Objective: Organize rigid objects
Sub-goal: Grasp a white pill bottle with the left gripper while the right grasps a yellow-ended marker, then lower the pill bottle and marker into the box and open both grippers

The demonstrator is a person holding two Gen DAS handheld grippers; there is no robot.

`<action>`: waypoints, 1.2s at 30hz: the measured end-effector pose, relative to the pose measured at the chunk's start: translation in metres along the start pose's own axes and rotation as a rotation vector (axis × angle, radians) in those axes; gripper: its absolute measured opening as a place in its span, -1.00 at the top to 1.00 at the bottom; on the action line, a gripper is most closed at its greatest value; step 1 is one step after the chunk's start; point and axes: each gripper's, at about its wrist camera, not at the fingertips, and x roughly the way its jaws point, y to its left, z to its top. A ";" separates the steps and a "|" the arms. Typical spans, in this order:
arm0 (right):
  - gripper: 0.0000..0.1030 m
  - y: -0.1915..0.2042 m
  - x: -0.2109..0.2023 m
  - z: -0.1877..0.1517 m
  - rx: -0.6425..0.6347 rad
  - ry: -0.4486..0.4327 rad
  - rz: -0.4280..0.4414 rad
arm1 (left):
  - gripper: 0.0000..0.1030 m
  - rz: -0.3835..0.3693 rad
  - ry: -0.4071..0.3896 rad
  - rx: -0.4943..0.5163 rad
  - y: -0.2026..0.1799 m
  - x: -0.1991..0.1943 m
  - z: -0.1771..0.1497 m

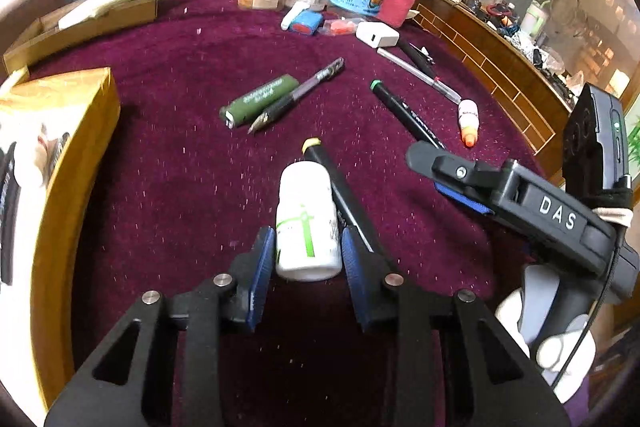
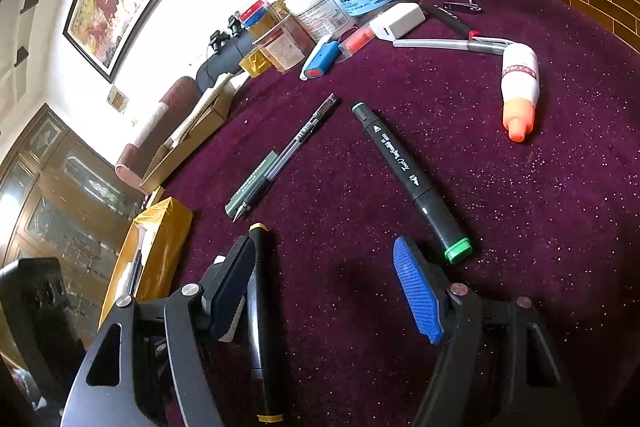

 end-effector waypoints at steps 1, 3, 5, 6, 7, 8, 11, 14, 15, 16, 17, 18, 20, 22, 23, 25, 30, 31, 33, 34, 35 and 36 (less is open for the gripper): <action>-0.30 0.001 0.000 0.000 0.000 -0.001 0.000 | 0.33 0.013 -0.004 0.020 -0.003 0.002 0.002; -0.32 0.001 0.000 0.000 -0.003 -0.001 0.000 | 0.25 0.062 -0.002 0.088 -0.015 0.010 0.005; -0.35 0.002 0.000 0.000 -0.008 0.000 0.001 | 0.26 0.100 0.002 0.140 -0.019 0.020 0.004; -0.35 0.002 0.000 -0.001 -0.010 0.000 0.001 | 0.35 0.098 0.020 0.142 -0.017 0.028 0.001; -0.36 0.002 0.000 -0.001 -0.009 0.000 0.005 | 0.42 0.091 -0.005 0.135 -0.015 0.026 -0.001; -0.36 0.002 0.000 -0.001 -0.007 -0.001 0.009 | 0.42 0.068 -0.004 0.118 -0.011 0.024 -0.001; -0.39 0.001 0.000 -0.001 -0.003 -0.003 0.016 | 0.42 -0.010 0.000 0.031 0.004 0.011 -0.006; -0.44 0.003 0.001 -0.001 -0.014 -0.003 0.014 | 0.41 -0.055 -0.032 -0.013 0.012 -0.013 -0.014; -0.47 0.004 0.001 -0.001 -0.019 -0.002 0.012 | 0.41 -0.068 -0.044 -0.026 0.014 -0.020 -0.016; -0.47 0.005 0.001 -0.002 -0.026 -0.002 0.009 | 0.41 -0.080 -0.056 -0.037 0.015 -0.026 -0.018; -0.48 0.006 0.002 -0.002 -0.030 -0.001 0.005 | 0.41 -0.093 -0.069 -0.051 0.017 -0.034 -0.021; -0.48 0.007 0.002 -0.002 -0.035 -0.001 0.001 | 0.41 -0.109 -0.083 -0.072 0.021 -0.043 -0.026; -0.48 0.008 0.002 -0.002 -0.040 0.000 -0.005 | 0.41 -0.129 -0.104 -0.096 0.026 -0.057 -0.032; -0.48 0.008 0.002 -0.003 -0.040 0.000 -0.005 | 0.41 -0.148 -0.119 -0.117 0.033 -0.069 -0.038; -0.48 0.008 0.002 -0.003 -0.040 0.000 -0.006 | 0.41 -0.161 -0.126 -0.125 0.037 -0.075 -0.041; -0.48 0.009 0.003 -0.003 -0.044 0.001 -0.017 | 0.41 -0.171 -0.148 -0.146 0.047 -0.091 -0.047; -0.48 0.039 0.013 -0.011 -0.173 0.079 -0.163 | 0.41 -0.152 -0.231 -0.204 0.084 -0.131 -0.058; -0.48 0.046 0.016 -0.014 -0.201 0.103 -0.181 | 0.40 -0.144 -0.243 -0.217 0.092 -0.137 -0.059; -0.46 0.063 0.024 -0.022 -0.271 0.147 -0.225 | 0.40 -0.137 -0.261 -0.255 0.110 -0.144 -0.064; -0.43 0.072 0.029 -0.026 -0.319 0.160 -0.275 | 0.40 -0.135 -0.265 -0.275 0.119 -0.146 -0.066; -0.26 0.079 0.033 -0.030 -0.359 0.162 -0.327 | 0.40 -0.132 -0.268 -0.296 0.127 -0.147 -0.068; -0.04 0.085 0.038 -0.033 -0.399 0.160 -0.381 | 0.40 -0.130 -0.268 -0.321 0.136 -0.147 -0.070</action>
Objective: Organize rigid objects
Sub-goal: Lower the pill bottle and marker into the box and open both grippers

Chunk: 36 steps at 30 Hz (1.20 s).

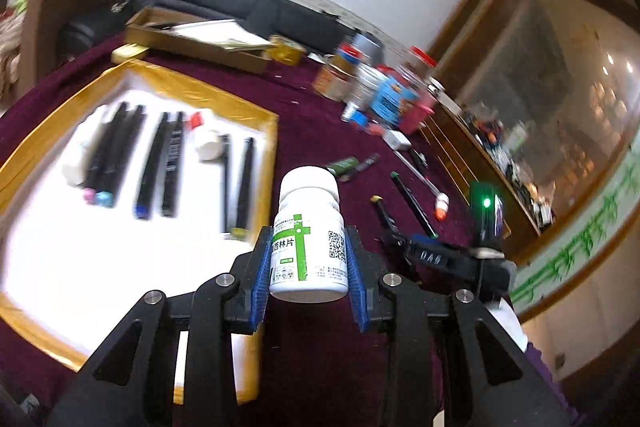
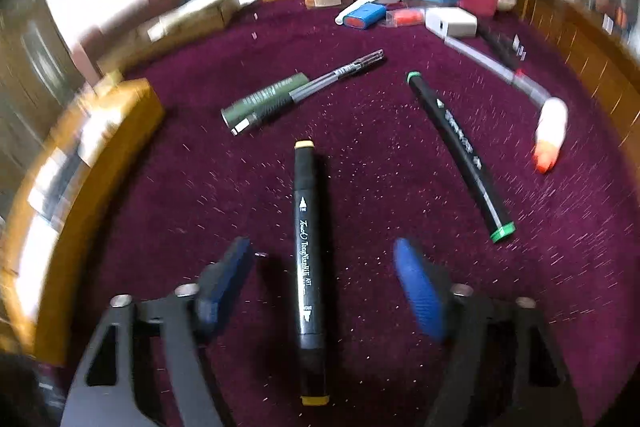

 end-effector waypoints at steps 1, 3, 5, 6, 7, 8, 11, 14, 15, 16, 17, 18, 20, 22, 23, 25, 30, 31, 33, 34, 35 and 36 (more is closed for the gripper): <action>0.05 0.006 0.001 0.000 -0.028 -0.004 -0.044 | 0.40 0.004 -0.002 -0.016 0.007 -0.001 0.000; 0.57 0.013 0.000 0.001 -0.043 -0.015 -0.034 | 0.40 0.019 -0.010 -0.040 0.021 -0.007 -0.001; 0.75 0.014 -0.001 0.000 -0.040 -0.016 -0.042 | 0.40 0.040 -0.015 -0.059 0.033 -0.011 -0.002; 0.75 0.015 -0.002 0.000 -0.029 -0.017 -0.035 | 0.40 0.045 -0.016 -0.075 0.041 -0.014 -0.002; 0.75 0.015 -0.003 -0.002 -0.010 -0.017 -0.017 | 0.40 0.047 -0.018 -0.087 0.047 -0.017 -0.003; 0.75 0.013 -0.003 -0.002 0.010 -0.014 0.002 | 0.40 0.053 -0.020 -0.097 0.054 -0.018 -0.003; 0.75 0.009 -0.009 -0.003 0.080 -0.013 0.093 | 0.40 0.058 -0.013 -0.119 0.067 -0.019 -0.005; 0.75 0.012 -0.020 0.002 0.120 -0.024 0.169 | 0.40 0.066 0.006 -0.146 0.078 -0.014 -0.007; 0.75 0.014 -0.023 0.004 0.127 -0.029 0.189 | 0.40 0.069 0.012 -0.152 0.080 -0.012 -0.008; 0.75 0.017 -0.028 0.006 0.134 -0.034 0.214 | 0.40 0.072 0.016 -0.155 0.082 -0.011 -0.009; 0.75 0.020 -0.032 0.008 0.138 -0.038 0.242 | 0.40 0.076 0.022 -0.157 0.084 -0.009 -0.009; 0.75 0.024 -0.036 0.010 0.140 -0.037 0.272 | 0.40 0.081 0.029 -0.161 0.085 -0.007 -0.010; 0.75 0.035 -0.040 0.013 0.141 -0.030 0.327 | 0.40 0.092 0.045 -0.169 0.087 -0.003 -0.011; 0.75 0.048 -0.043 0.015 0.138 -0.020 0.378 | 0.40 0.103 0.054 -0.166 0.087 0.001 -0.010; 0.75 0.058 -0.043 0.017 0.137 -0.012 0.413 | 0.40 0.112 0.062 -0.161 0.087 0.004 -0.008; 0.75 0.075 -0.041 0.020 0.132 0.010 0.469 | 0.40 0.131 0.082 -0.151 0.088 0.011 -0.005; 0.74 0.125 -0.033 0.028 0.112 0.082 0.579 | 0.40 0.178 0.125 -0.172 0.097 0.025 -0.004; 0.74 0.134 -0.031 0.029 0.105 0.092 0.587 | 0.39 0.174 0.120 -0.178 0.097 0.024 -0.004; 0.74 0.152 -0.027 0.032 0.082 0.102 0.582 | 0.38 0.142 0.105 -0.196 0.098 0.018 -0.004; 0.74 0.161 -0.024 0.033 0.069 0.107 0.576 | 0.38 0.132 0.097 -0.206 0.099 0.015 -0.004; 0.74 0.170 -0.021 0.034 0.060 0.116 0.572 | 0.37 0.115 0.082 -0.221 0.100 0.008 -0.004; 0.74 0.178 -0.019 0.034 0.053 0.123 0.570 | 0.32 0.104 0.072 -0.229 0.100 0.003 -0.003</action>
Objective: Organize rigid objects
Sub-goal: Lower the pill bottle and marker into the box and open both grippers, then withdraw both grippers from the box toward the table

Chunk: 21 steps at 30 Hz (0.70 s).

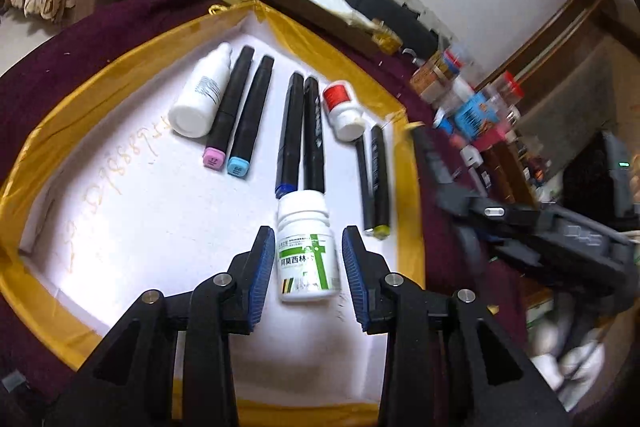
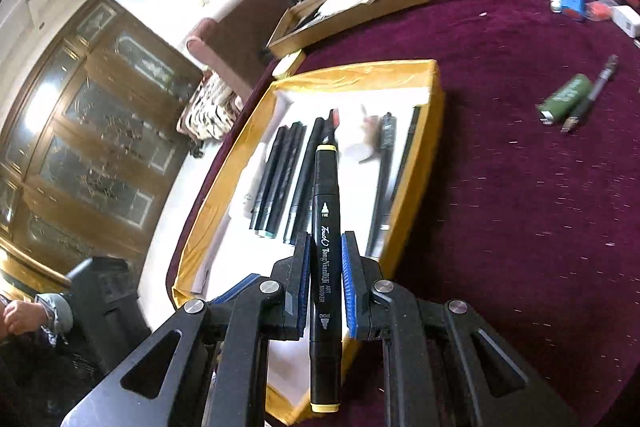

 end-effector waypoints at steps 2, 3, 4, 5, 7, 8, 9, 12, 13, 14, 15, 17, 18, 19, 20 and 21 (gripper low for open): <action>0.74 0.011 0.015 0.001 -0.017 0.013 -0.027 | 0.21 -0.014 -0.029 -0.011 0.002 -0.012 0.001; 0.74 0.014 0.020 0.001 -0.025 0.017 -0.041 | 0.17 -0.011 -0.050 -0.012 0.004 -0.019 0.002; 0.74 0.016 0.026 0.002 -0.031 0.024 -0.056 | 0.14 -0.004 -0.066 -0.008 0.005 -0.025 0.002; 0.74 0.018 0.032 0.003 -0.034 0.033 -0.066 | 0.13 0.005 -0.082 -0.002 0.006 -0.032 0.003; 0.74 0.017 0.043 0.004 -0.033 0.045 -0.096 | 0.05 0.021 -0.104 0.007 0.008 -0.039 0.005; 0.74 0.018 0.048 0.005 -0.039 0.048 -0.117 | 0.00 0.033 -0.113 0.017 0.008 -0.042 0.006; 0.74 0.016 0.049 0.006 -0.042 0.049 -0.132 | -0.07 0.049 -0.120 0.029 0.008 -0.045 0.006; 0.71 0.012 0.055 0.006 -0.025 0.052 -0.160 | -0.08 0.082 -0.125 0.067 0.007 -0.046 0.006; 0.71 0.012 0.055 0.005 -0.027 0.048 -0.161 | -0.08 0.088 -0.124 0.075 0.007 -0.045 0.006; 0.68 0.013 0.053 0.005 -0.037 0.037 -0.166 | -0.08 0.093 -0.122 0.082 0.007 -0.044 0.006; 0.59 0.014 0.050 0.004 -0.050 0.027 -0.173 | -0.08 0.098 -0.120 0.088 0.006 -0.043 0.006; 0.43 0.015 0.043 0.003 -0.067 0.004 -0.179 | -0.08 0.104 -0.114 0.097 0.005 -0.042 0.004; 0.40 0.015 0.039 0.002 -0.071 -0.013 -0.177 | -0.08 0.111 -0.112 0.105 0.004 -0.042 0.004; 0.40 0.015 0.035 0.001 -0.074 -0.027 -0.174 | -0.08 0.115 -0.112 0.111 0.002 -0.042 0.002; 0.40 0.015 0.030 0.001 -0.078 -0.045 -0.170 | -0.08 0.130 -0.116 0.126 -0.001 -0.042 0.001; 0.40 0.015 0.023 0.000 -0.084 -0.071 -0.168 | -0.08 0.146 -0.123 0.143 -0.004 -0.042 0.000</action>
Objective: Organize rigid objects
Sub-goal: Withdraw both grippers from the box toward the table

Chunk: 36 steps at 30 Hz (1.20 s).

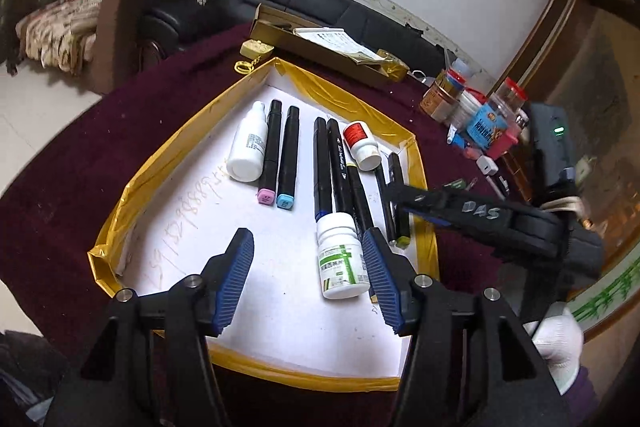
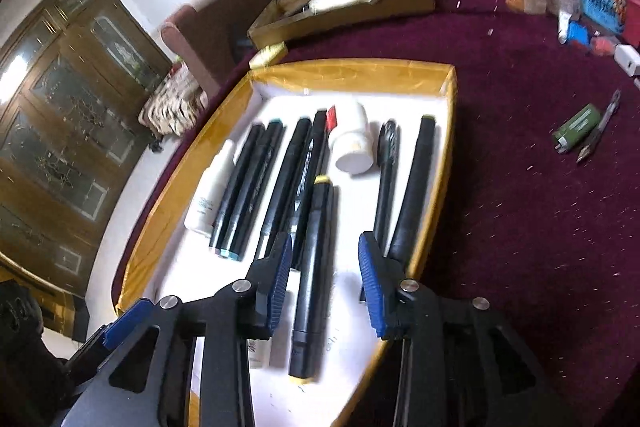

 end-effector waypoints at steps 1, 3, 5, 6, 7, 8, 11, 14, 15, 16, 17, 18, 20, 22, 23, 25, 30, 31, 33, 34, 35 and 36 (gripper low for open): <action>0.40 -0.001 -0.009 0.000 -0.010 -0.039 -0.006 | -0.08 0.018 -0.009 0.021 -0.004 -0.001 -0.001; 0.38 -0.002 -0.038 -0.005 -0.056 -0.160 -0.061 | -0.08 0.054 -0.031 0.065 -0.014 -0.005 -0.002; -0.01 0.000 -0.068 -0.016 -0.118 -0.311 -0.180 | -0.08 0.081 -0.047 0.103 -0.022 -0.008 -0.003; -0.56 -0.003 -0.082 -0.023 -0.135 -0.386 -0.241 | -0.08 0.094 -0.057 0.128 -0.028 -0.010 -0.004; -0.82 -0.007 -0.091 -0.028 -0.137 -0.442 -0.286 | -0.12 0.104 -0.064 0.149 -0.033 -0.011 -0.005; -0.98 -0.015 -0.103 -0.034 -0.125 -0.507 -0.331 | -0.14 0.111 -0.069 0.170 -0.039 -0.011 -0.006; -0.98 -0.050 -0.120 -0.033 -0.064 -0.516 -0.385 | -0.17 0.110 -0.071 0.221 -0.055 -0.011 -0.010; -0.98 -0.092 -0.128 -0.031 0.047 -0.472 -0.388 | -0.17 0.100 -0.052 0.255 -0.071 -0.007 -0.015; -0.98 -0.108 -0.131 -0.032 0.090 -0.463 -0.388 | -0.17 0.101 -0.047 0.268 -0.076 -0.006 -0.017; -0.98 -0.118 -0.135 -0.035 0.111 -0.459 -0.388 | -0.17 0.102 -0.043 0.280 -0.082 -0.006 -0.019; -0.98 -0.127 -0.137 -0.037 0.130 -0.457 -0.390 | -0.17 0.104 -0.041 0.292 -0.086 -0.005 -0.020; -0.98 -0.135 -0.140 -0.040 0.142 -0.455 -0.392 | -0.17 0.109 -0.038 0.307 -0.092 -0.005 -0.022; -0.98 -0.146 -0.144 -0.045 0.157 -0.447 -0.397 | -0.17 0.120 -0.031 0.330 -0.102 -0.004 -0.026; -0.98 -0.157 -0.146 -0.052 0.168 -0.434 -0.396 | -0.17 0.126 -0.022 0.345 -0.109 -0.003 -0.029; -0.98 -0.162 -0.147 -0.055 0.173 -0.429 -0.397 | -0.17 0.129 -0.016 0.352 -0.112 -0.001 -0.030; -0.98 -0.169 -0.152 -0.060 0.184 -0.428 -0.398 | -0.17 0.134 -0.004 0.368 -0.120 0.000 -0.033; -0.98 -0.192 -0.161 -0.063 0.224 -0.430 -0.402 | -0.17 0.141 0.012 0.420 -0.138 0.004 -0.041; -0.98 -0.198 -0.163 -0.063 0.235 -0.431 -0.406 | -0.17 0.141 0.015 0.427 -0.140 0.004 -0.042; -0.98 -0.209 -0.167 -0.064 0.258 -0.432 -0.414 | -0.17 0.142 0.027 0.440 -0.146 0.006 -0.045; -0.98 -0.215 -0.169 -0.065 0.271 -0.434 -0.416 | -0.17 0.142 0.031 0.443 -0.148 0.007 -0.046; -0.98 -0.221 -0.171 -0.065 0.284 -0.434 -0.418 | -0.17 0.141 0.037 0.447 -0.150 0.008 -0.047; -0.98 -0.225 -0.173 -0.066 0.294 -0.434 -0.420 | -0.17 0.140 0.044 0.451 -0.152 0.010 -0.048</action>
